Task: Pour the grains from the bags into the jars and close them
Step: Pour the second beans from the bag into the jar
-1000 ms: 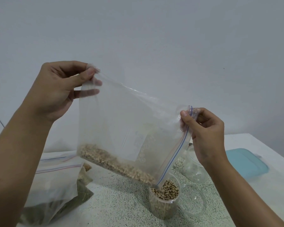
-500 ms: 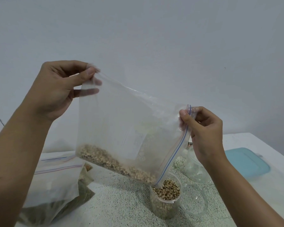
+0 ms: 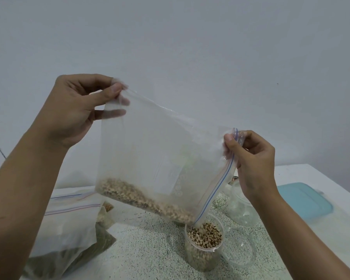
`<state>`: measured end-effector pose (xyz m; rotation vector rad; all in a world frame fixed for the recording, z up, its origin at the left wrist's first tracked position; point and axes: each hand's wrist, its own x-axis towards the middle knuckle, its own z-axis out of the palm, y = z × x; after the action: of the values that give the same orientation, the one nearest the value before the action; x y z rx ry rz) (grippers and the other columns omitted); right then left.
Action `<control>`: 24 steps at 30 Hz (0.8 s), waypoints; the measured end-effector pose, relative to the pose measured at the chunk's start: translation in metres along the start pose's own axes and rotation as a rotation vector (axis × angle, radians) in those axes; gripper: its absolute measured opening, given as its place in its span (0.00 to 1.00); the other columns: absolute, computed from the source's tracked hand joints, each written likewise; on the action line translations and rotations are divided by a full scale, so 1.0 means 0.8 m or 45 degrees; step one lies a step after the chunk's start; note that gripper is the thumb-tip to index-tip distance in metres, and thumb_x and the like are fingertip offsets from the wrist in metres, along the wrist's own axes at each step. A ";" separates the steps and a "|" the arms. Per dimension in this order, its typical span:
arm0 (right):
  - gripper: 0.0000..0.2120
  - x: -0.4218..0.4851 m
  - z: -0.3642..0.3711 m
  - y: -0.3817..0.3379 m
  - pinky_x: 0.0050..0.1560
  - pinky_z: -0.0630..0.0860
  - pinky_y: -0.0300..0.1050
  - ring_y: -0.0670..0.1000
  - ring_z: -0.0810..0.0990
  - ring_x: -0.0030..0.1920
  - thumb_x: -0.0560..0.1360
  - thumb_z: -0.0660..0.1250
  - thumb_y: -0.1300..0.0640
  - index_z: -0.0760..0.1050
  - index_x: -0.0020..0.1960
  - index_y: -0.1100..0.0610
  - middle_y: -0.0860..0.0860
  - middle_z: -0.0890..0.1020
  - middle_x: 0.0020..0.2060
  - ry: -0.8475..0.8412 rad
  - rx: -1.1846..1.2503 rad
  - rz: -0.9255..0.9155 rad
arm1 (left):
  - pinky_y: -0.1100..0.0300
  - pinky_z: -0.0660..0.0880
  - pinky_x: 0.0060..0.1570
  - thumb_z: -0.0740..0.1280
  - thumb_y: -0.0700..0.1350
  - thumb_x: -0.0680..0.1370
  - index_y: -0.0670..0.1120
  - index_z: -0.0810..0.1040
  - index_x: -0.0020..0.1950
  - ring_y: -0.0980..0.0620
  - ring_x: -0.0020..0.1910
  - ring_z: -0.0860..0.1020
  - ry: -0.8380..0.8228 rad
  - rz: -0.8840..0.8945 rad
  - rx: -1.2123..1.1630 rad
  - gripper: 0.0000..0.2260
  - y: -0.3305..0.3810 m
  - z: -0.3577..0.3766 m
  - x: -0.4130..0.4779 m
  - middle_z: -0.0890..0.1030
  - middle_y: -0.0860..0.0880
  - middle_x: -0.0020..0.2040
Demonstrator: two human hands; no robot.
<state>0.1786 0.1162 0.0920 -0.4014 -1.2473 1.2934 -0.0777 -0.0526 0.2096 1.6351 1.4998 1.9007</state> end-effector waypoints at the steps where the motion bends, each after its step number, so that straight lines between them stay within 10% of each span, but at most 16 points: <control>1: 0.07 0.001 0.000 0.001 0.36 0.76 0.41 0.50 0.77 0.31 0.76 0.72 0.66 0.77 0.41 0.61 0.51 0.81 0.32 0.006 0.007 0.002 | 0.54 0.83 0.45 0.72 0.46 0.74 0.50 0.88 0.43 0.49 0.44 0.84 0.003 -0.001 0.002 0.05 0.000 0.001 0.000 0.85 0.49 0.45; 24: 0.08 -0.003 -0.025 0.009 0.33 0.72 0.42 0.52 0.73 0.29 0.76 0.72 0.66 0.75 0.41 0.62 0.52 0.77 0.30 0.076 -0.026 0.003 | 0.55 0.83 0.44 0.74 0.48 0.71 0.47 0.88 0.46 0.47 0.44 0.85 -0.072 -0.030 -0.042 0.07 0.003 0.029 -0.005 0.85 0.47 0.43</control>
<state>0.1925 0.1244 0.0780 -0.4531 -1.2113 1.2630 -0.0563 -0.0440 0.2056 1.6354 1.4512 1.8415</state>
